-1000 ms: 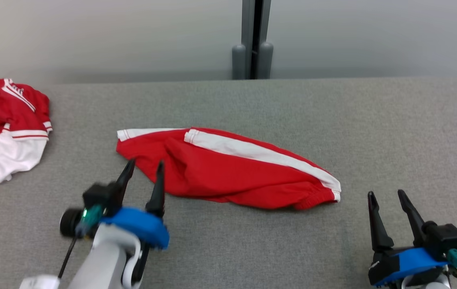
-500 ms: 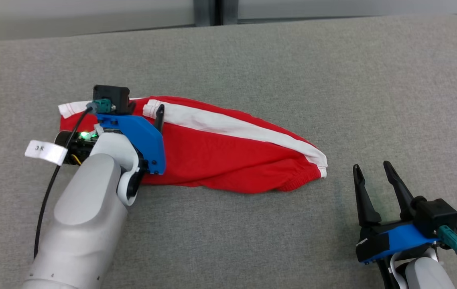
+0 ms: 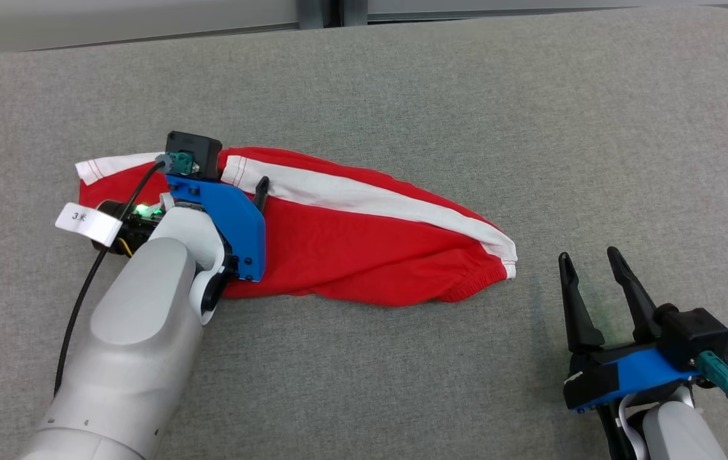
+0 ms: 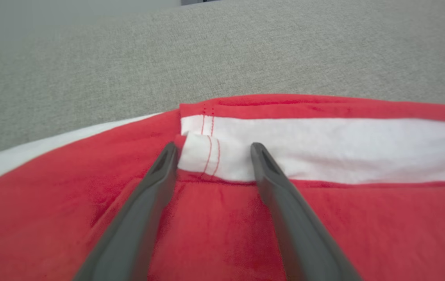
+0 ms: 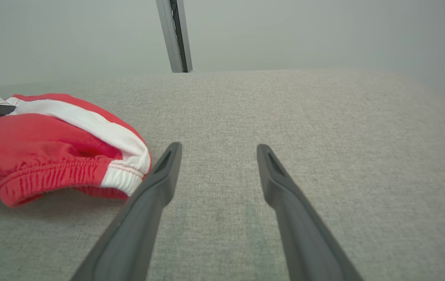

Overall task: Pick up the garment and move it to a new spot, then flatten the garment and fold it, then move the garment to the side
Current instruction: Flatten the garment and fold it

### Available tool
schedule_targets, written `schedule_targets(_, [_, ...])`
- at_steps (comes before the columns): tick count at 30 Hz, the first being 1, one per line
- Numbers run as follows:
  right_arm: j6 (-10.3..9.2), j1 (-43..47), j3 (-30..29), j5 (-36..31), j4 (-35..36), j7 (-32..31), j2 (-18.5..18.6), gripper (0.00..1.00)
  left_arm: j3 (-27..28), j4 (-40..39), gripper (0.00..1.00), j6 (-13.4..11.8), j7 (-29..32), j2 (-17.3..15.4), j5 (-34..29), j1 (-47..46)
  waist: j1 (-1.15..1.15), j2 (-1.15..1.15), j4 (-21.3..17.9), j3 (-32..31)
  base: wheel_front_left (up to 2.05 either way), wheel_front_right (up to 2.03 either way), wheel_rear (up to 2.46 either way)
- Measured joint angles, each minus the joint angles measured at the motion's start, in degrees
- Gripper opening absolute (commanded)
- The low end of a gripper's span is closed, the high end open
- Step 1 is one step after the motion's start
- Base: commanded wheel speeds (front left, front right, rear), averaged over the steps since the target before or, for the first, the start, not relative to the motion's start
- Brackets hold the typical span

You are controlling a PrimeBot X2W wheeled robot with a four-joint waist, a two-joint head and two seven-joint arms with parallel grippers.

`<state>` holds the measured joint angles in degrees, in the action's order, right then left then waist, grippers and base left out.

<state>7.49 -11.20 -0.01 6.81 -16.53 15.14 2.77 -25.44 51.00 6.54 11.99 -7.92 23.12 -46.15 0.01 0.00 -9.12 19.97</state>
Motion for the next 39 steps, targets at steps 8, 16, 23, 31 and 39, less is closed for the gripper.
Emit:
schedule_targets(8, [0.0, -0.04, 0.21, 0.32, 0.05, 0.0, 0.0, 1.0, -2.35, 0.43, 1.0, 0.55, -0.27, 0.22, 0.37, -1.4, 0.0, 0.0, -0.65, 0.05, 0.0, 0.0, 0.0])
schedule_targets(16, [0.0, -0.03, 0.97, 0.82, 0.09, 0.0, 0.0, 1.0, -2.65, 1.89, 0.36, 0.49, -0.6, 0.12, 1.62, -2.2, -0.01, 0.0, -1.12, 0.02, 0.0, 0.0, 0.0])
schedule_targets(23, [0.0, 0.04, 2.93, 1.54, 0.16, 0.0, 0.01, 1.0, -2.53, 4.14, 0.0, -0.09, -4.11, 0.51, 2.08, -2.23, -0.01, 0.0, -1.32, -0.2, 0.0, 0.0, 0.0])
schedule_targets(31, [0.0, 2.5, 7.95, 10.91, -1.89, 0.0, -0.01, 1.0, 0.41, 2.63, 0.0, 0.0, -11.93, 0.2, 5.33, 0.31, -0.02, 0.0, -0.38, -1.4, 0.0, 0.0, 0.0])
schedule_targets(39, [0.0, 1.66, 13.19, 17.83, -1.96, 0.0, -0.01, 1.0, 0.34, -4.24, 0.0, 0.11, -15.92, -0.74, 6.36, 5.6, -0.02, 0.0, 0.94, -1.6, 0.0, 0.0, 0.0])
